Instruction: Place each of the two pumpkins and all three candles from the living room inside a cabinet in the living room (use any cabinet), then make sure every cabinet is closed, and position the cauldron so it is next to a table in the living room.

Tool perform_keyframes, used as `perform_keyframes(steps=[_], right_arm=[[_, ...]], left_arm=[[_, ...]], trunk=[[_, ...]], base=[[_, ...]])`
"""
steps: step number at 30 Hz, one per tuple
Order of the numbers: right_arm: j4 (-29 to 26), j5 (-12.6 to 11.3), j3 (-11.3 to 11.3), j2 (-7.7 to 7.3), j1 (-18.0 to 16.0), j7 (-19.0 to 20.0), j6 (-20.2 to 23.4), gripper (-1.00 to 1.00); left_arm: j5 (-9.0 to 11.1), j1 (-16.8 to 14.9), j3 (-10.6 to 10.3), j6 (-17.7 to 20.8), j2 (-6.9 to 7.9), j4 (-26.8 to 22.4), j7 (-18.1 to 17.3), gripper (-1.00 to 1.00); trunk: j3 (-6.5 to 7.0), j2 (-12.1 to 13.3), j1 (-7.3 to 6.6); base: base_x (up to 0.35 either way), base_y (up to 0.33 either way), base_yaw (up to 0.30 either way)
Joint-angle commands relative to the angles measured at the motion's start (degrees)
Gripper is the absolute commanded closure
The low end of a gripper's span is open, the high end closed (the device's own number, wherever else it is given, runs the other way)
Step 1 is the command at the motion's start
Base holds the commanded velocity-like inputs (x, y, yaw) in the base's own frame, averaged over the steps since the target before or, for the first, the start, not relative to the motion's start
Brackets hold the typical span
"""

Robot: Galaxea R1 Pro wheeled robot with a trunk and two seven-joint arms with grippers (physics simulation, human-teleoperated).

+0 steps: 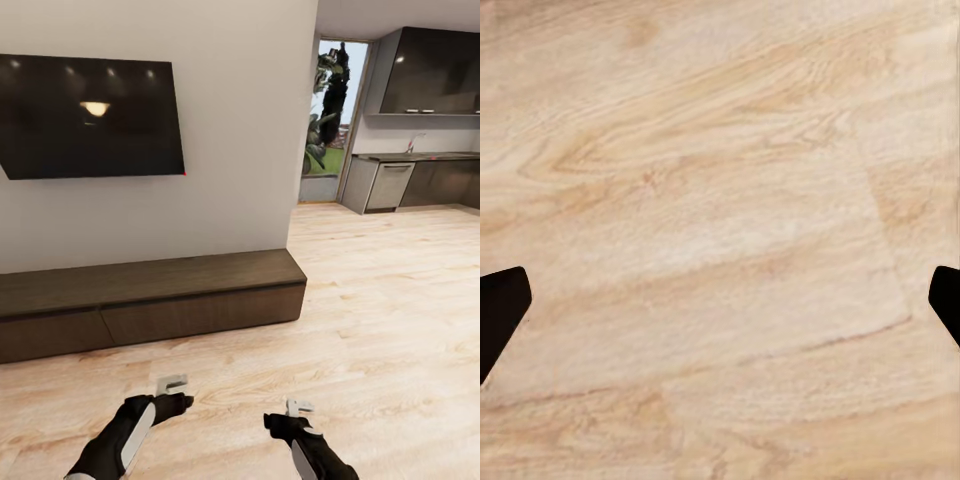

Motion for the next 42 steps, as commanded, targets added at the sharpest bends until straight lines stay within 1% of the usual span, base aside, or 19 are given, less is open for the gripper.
perform_keyframes(steps=[1, 2, 3, 5, 6, 8, 11, 17, 21, 22, 23, 24, 25, 26, 27, 30, 32, 38, 42], right_arm=[[-1.5, -0.6, 0.0, 0.04, -0.1, -0.3, 1.3, -1.0], [-2.8, -0.7, 0.0, 0.06, -0.2, -0.3, 2.2, -1.0], [-5.4, -1.2, 0.0, 0.09, -0.5, -0.3, 4.2, -1.0], [-8.1, -2.5, -0.1, 0.09, -0.9, -0.3, 6.3, -1.0], [-10.5, -4.9, -0.1, 0.03, -1.4, -0.3, 8.5, -1.0], [-12.2, -8.0, -0.1, -0.07, -2.0, -0.4, 10.4, -1.0], [-14.0, -12.7, -0.1, -0.17, -3.4, -0.6, 12.9, -1.0], [-15.2, -16.0, 0.3, 0.09, -4.8, -0.9, 13.9, -1.0], [-15.3, -24.0, -1.3, -0.16, -5.7, -0.6, 14.3, -1.0], [-15.3, -29.1, -2.3, -0.57, -6.0, -0.4, 14.4, -1.0], [-15.2, -31.8, -2.7, -0.95, -6.1, -0.2, 14.4, -1.0], [-14.9, -37.2, -3.2, -1.92, -6.3, 0.1, 14.5, -1.0], [-14.8, -39.7, -3.3, -2.37, -6.3, 0.2, 14.6, -1.0], [-14.6, -43.9, -3.4, -3.11, -6.4, 0.5, 14.7, -1.0], [-14.5, -45.6, -3.5, -3.43, -6.4, 0.5, 14.7, -1.0], [-14.2, -49.7, -3.7, -4.32, -6.5, 0.4, 14.6, -1.0], [-13.9, -50.8, -3.6, -4.5, -6.6, 0.1, 14.3, -1.0], [-13.7, -52.2, -3.9, -4.48, -6.6, -0.3, 13.9, -1.0], [-13.6, -55.3, -6.0, -4.82, -6.5, 0.4, 14.0, -1.0]], left_arm=[[1.0, 0.0, -0.1, 3.0, 0.71, -4.4, 0.2, -1.0], [1.8, 0.1, 0.0, 5.6, 1.26, -8.1, 0.2, -1.0], [3.2, 0.1, 0.9, 10.6, 2.08, -14.4, 0.2, -1.0], [4.4, 0.0, 2.9, 15.4, 2.62, -19.5, 0.3, -1.0], [5.2, -0.3, 5.6, 19.9, 2.96, -23.7, 0.3, -1.0], [5.8, -1.0, 8.6, 23.4, 3.18, -27.5, 0.4, -1.0], [6.6, -2.4, 12.6, 27.0, 3.41, -33.3, 0.3, -1.0], [9.6, -3.2, 14.6, 27.1, 3.53, -36.6, 0.3, -1.0], [10.9, -3.3, 14.7, 27.1, 3.61, -37.6, 0.0, -1.0], [12.2, -3.4, 14.6, 27.1, 3.63, -37.8, -0.1, -1.0], [13.0, -3.4, 14.6, 27.1, 3.63, -37.8, -0.2, -1.0], [14.5, -3.4, 14.4, 27.1, 3.67, -37.9, -0.3, -1.0], [15.0, -3.3, 14.3, 27.1, 3.69, -38.0, -0.3, -1.0], [15.8, -3.3, 13.6, 27.1, 3.71, -38.0, -0.4, -1.0], [16.2, -3.3, 13.1, 27.1, 3.72, -38.0, -0.4, -1.0], [16.9, -3.3, 10.3, 27.1, 3.72, -38.0, -0.4, -1.0], [17.2, -3.3, 8.8, 27.1, 3.73, -38.1, -0.5, -1.0], [18.9, -3.3, 7.6, 27.1, 3.74, -38.2, -0.7, -1.0], [20.0, -3.3, 7.3, 27.1, 3.74, -38.3, -0.9, -1.0]], trunk=[[-0.07, 0.0, 0.0], [-0.07, 0.0, 0.0], [-0.07, 0.0, 0.0], [-0.07, 0.0, 0.0], [-0.07, 0.0, 0.0], [-0.07, 0.0, 0.0], [-0.07, 0.0, 0.0], [-0.07, 0.0, 0.0], [-0.07, 0.0, 0.0], [-0.07, 0.0, 0.0], [-0.07, 0.0, 0.0], [-0.07, 0.0, 0.0], [-0.07, 0.0, 0.0], [-0.07, 0.0, 0.0], [-0.07, 0.0, 0.0], [-0.07, 0.0, 0.0], [-0.07, 0.0, 0.0], [-0.07, 0.0, 0.0], [-0.07, 0.0, 0.0]], base=[[0.0, 0.0, 0.0], [0.0, 0.0, 0.0], [0.0, 0.0, 0.0], [0.0, 0.0, 0.0], [0.0, 0.0, 0.0], [0.0, 0.0, 0.0], [0.0, 0.0, 0.0], [0.0, 0.0, 0.0], [0.0, 0.0, 0.0], [0.0, 0.0, 0.0], [0.0, 0.0, 0.0], [0.0, 0.0, 0.0], [0.0, 0.0, 0.0], [0.0, 0.0, 0.0], [0.0, 0.0, 0.0], [0.0, 0.0, 0.0], [0.0, 0.0, 0.0], [0.0, 0.0, 0.0], [0.0, 0.0, 0.0]])
